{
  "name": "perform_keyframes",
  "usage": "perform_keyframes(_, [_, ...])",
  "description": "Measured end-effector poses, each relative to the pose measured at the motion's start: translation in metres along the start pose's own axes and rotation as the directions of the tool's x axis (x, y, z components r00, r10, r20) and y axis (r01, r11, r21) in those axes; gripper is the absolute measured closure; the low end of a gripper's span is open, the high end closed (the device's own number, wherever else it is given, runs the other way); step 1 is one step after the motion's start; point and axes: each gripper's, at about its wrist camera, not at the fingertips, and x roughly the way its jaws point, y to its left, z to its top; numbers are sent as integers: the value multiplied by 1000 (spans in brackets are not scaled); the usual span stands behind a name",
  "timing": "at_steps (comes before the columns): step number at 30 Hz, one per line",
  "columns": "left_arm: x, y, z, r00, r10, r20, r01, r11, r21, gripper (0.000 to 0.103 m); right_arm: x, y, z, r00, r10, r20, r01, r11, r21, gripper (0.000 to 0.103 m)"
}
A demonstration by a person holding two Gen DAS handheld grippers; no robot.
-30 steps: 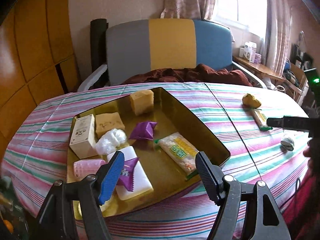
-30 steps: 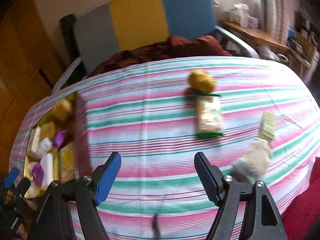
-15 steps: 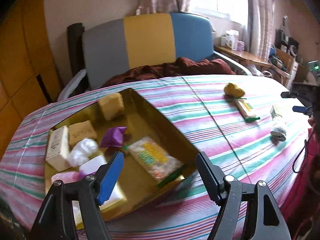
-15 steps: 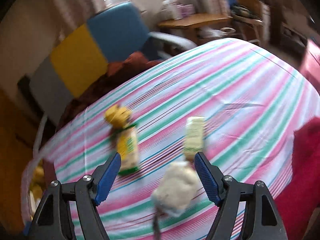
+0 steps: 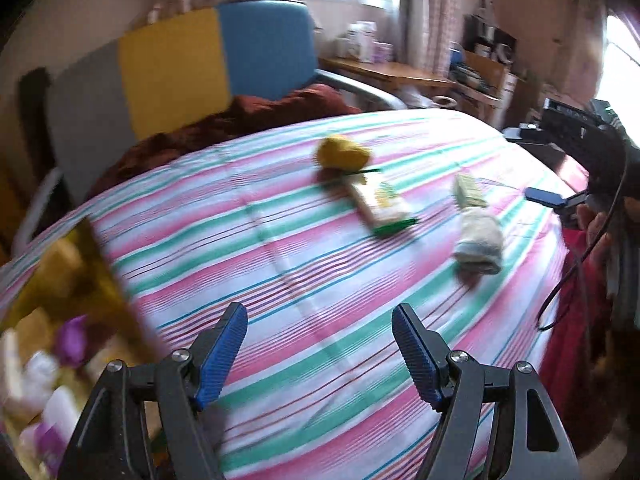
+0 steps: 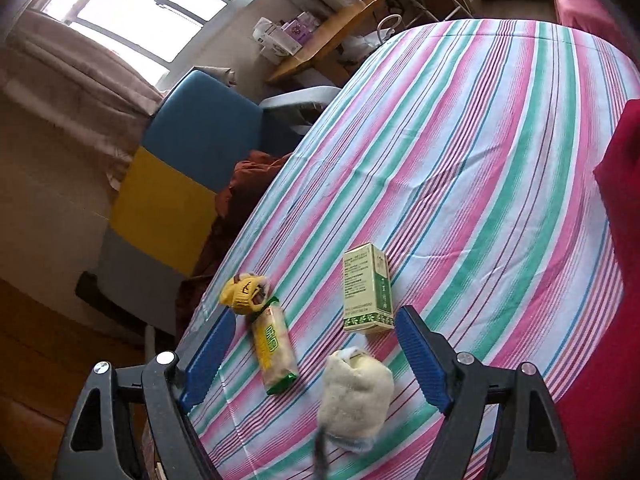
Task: Organize objects
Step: 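Move both tools from the tray back to the remaining items, then grasp the beige sock with the left tool while the right tool grasps the green box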
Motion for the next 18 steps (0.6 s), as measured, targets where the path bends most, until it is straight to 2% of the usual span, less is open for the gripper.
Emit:
perform_keyframes(4, [20,-22,18,994,-107,-12,108,994,36,28,2,0,-1,1000,25,-1,-25,1000,-3,19])
perform_keyframes(7, [34,-42,30,981,-195,-14,195,978,78,26,2,-1,-2,999,44,-2,-45,999,-1,19])
perform_keyframes(9, [43,-57,35,973,-228,-25,230,967,108,23,2,-2,-2,998,58,-4,-58,998,-1,19])
perform_keyframes(14, [63,-94,48,954,-295,-48,299,933,200,22,2,-4,-2,997,73,-6,-73,997,5,19])
perform_keyframes(16, [74,-103,53,949,-308,-61,314,925,211,22,2,-5,-1,997,79,-3,-79,997,15,19])
perform_keyframes(18, [84,-110,59,936,-343,-81,353,913,205,22,1,-7,-1,997,79,7,-79,997,20,19])
